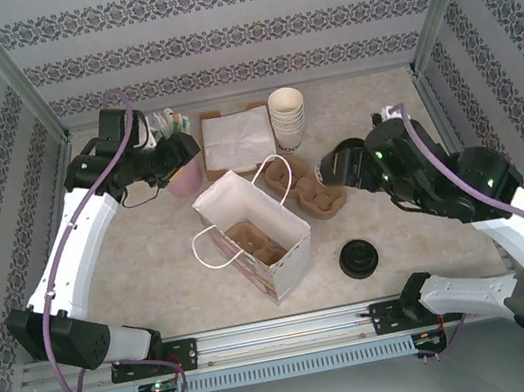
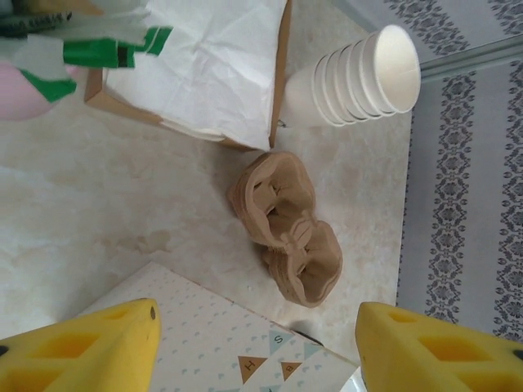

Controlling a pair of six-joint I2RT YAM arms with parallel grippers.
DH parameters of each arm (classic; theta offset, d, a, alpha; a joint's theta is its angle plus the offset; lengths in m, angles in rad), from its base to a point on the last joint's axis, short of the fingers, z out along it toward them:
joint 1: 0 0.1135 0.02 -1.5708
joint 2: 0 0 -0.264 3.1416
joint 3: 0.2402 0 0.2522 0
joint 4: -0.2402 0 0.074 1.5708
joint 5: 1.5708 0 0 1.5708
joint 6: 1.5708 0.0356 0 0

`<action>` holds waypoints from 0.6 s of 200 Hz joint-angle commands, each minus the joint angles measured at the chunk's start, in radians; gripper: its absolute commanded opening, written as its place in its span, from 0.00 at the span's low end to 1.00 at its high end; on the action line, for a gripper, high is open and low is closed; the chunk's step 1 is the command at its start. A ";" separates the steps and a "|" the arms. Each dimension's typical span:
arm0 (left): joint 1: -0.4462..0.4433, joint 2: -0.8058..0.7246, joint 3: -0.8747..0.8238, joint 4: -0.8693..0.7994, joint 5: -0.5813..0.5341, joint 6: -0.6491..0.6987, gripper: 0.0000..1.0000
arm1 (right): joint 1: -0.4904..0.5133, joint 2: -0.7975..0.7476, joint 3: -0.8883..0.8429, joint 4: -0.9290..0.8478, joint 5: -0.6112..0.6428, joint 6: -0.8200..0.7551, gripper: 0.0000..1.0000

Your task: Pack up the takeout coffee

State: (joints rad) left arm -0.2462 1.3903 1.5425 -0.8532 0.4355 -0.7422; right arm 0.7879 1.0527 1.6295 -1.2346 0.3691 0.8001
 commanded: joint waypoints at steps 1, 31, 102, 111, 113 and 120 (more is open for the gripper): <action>0.017 -0.043 -0.031 0.122 -0.045 0.034 0.65 | 0.011 0.014 0.104 0.041 -0.023 -0.100 0.62; 0.016 -0.032 -0.066 0.237 -0.059 0.054 0.65 | 0.026 0.048 0.234 0.093 -0.041 -0.224 0.62; 0.016 0.001 -0.055 0.293 -0.076 0.069 0.64 | 0.134 0.375 0.576 0.053 -0.237 -0.425 0.63; 0.016 0.003 -0.063 0.295 -0.084 0.071 0.64 | 0.153 0.406 0.585 0.063 -0.256 -0.425 0.62; 0.017 0.003 -0.064 0.296 -0.087 0.072 0.64 | 0.156 0.412 0.587 0.065 -0.262 -0.424 0.62; 0.016 0.005 -0.066 0.293 -0.110 0.075 0.65 | 0.164 0.435 0.593 0.070 -0.278 -0.418 0.62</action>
State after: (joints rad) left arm -0.2459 1.3849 1.4864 -0.5961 0.3763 -0.7002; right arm 0.9146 1.4014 2.1983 -1.1694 0.1864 0.4332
